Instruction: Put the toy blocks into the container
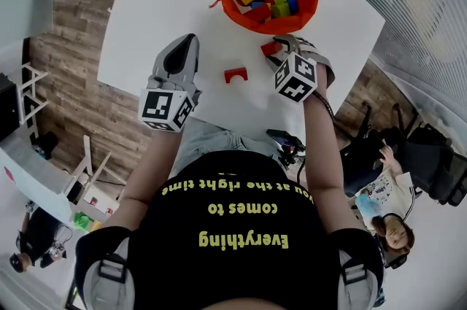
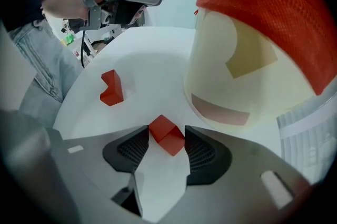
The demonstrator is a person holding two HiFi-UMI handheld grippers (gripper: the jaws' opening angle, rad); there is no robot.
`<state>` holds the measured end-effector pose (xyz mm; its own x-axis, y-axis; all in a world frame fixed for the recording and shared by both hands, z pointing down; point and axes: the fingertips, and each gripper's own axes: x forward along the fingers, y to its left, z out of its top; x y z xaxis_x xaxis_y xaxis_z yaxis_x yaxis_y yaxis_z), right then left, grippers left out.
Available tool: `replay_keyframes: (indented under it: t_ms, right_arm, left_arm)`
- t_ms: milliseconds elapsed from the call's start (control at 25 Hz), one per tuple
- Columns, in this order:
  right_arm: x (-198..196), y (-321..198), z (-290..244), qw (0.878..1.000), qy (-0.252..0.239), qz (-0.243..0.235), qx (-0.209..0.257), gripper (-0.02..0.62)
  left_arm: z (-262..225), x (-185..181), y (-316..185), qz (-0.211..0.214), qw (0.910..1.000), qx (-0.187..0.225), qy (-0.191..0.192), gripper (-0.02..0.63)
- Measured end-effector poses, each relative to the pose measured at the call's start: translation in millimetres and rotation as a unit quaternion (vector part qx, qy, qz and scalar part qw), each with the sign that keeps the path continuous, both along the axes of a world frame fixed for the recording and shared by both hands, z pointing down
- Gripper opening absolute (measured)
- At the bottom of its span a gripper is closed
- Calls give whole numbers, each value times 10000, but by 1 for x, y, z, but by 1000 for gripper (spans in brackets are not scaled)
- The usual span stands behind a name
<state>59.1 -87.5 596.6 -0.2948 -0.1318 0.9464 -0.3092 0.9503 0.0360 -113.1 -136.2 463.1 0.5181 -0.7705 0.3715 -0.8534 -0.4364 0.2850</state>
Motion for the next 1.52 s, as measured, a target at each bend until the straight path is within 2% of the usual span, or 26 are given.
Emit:
replay_keyframes:
  t_ms: [200, 360, 640, 880, 1160, 1520]
  right_arm:
    - [3, -1, -2, 9995, -45, 310, -50, 216]
    - [5, -5, -10, 9960, -309, 830, -96, 210]
    - [6, -9, -27, 9899, -742, 1209, 78, 202]
    - [12, -6, -47, 9693, -1530, 1927, 13, 201]
    - [17, -3, -67, 9648, -1740, 1932, 388, 198]
    - [11, 1, -109, 9502, -2202, 2030, 858, 196]
  left_arm:
    - [-1, -2, 0, -22, 10000, 12, 14, 0]
    - [-3, -1, 1, -12, 10000, 16, 30, -2]
    - [-6, 1, 1, 19, 10000, 69, 59, -1]
    - [-14, 4, 2, 82, 9998, 152, 77, -2]
    - [-24, 11, 2, 179, 9994, 297, 78, -2]
    - [-45, 10, 4, 216, 9983, 543, 69, -2]
